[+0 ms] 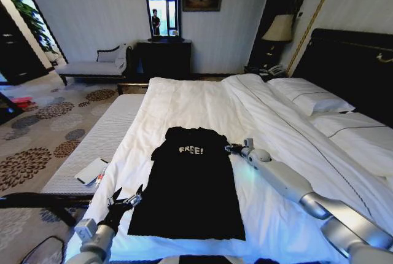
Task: Fold the clothes on the bed.
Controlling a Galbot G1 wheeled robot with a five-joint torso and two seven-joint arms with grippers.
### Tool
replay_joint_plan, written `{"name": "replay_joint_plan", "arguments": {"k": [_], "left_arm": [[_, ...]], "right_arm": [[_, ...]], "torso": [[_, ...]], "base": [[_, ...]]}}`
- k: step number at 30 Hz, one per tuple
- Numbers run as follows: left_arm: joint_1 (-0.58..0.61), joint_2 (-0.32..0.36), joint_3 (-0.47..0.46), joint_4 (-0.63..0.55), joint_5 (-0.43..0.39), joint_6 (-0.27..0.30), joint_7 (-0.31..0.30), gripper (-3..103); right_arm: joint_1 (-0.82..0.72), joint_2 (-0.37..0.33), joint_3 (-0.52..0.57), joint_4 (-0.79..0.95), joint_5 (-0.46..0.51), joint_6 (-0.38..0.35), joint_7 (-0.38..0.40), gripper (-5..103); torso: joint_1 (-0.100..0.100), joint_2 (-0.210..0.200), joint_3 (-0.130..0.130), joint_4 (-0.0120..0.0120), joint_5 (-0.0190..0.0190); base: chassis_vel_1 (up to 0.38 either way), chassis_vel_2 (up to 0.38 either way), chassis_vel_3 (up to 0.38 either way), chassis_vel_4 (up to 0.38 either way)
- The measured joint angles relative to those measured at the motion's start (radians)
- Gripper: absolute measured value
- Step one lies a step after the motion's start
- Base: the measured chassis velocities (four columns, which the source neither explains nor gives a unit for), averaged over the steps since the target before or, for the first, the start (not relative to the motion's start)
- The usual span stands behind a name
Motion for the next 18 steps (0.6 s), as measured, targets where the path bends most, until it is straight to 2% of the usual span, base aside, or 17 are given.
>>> {"name": "replay_joint_plan", "arguments": {"k": [1,2,4,8,10,14,18], "left_arm": [[0.001,-0.001,0.0,0.0,0.0,0.0,0.0,100],[0.002,-0.001,0.0,0.001,0.0,-0.001,0.001,100],[0.003,-0.001,-0.001,0.003,0.0,-0.001,0.001,100],[-0.003,0.0,-0.002,0.006,-0.002,-0.002,0.001,100],[-0.004,0.0,-0.002,0.006,-0.003,-0.002,0.001,100],[-0.009,0.0,-0.002,0.015,-0.004,-0.003,0.0,100],[-0.007,-0.001,-0.004,0.015,-0.004,-0.004,0.0,100]], "right_arm": [[-0.003,0.0,0.0,0.0,-0.001,0.002,0.0,47],[-0.004,-0.001,0.0,0.0,-0.001,0.003,0.001,42],[-0.006,-0.002,0.0,0.0,-0.001,0.004,0.001,42],[-0.012,-0.003,0.004,0.0,-0.006,0.007,0.003,20],[-0.013,-0.002,0.006,-0.001,-0.008,0.008,0.004,20],[-0.018,-0.001,0.012,0.002,-0.01,0.01,0.01,2],[-0.019,-0.003,0.014,0.007,-0.01,0.011,0.013,1]], "torso": [[0.0,0.0,0.0,0.0,0.0001],[0.0,0.0,0.0,0.0,0.0001],[0.0,0.0,0.0,-0.0001,0.0001],[0.0,0.0,0.0,0.0,0.0001],[0.0,0.0,0.0,-0.0001,0.0001],[0.0,0.0,0.0,-0.0001,0.0001],[0.0,0.0,0.0,0.0,0.0001]], "base": [[0.0,0.0,0.0,0.0],[0.0,0.0,0.0,0.0],[0.0,0.0,0.0,0.0],[0.0,0.0,0.0,0.0],[0.0,0.0,0.0,0.0],[0.0,0.0,0.0,0.0],[0.0,0.0,0.0,0.0]]}}
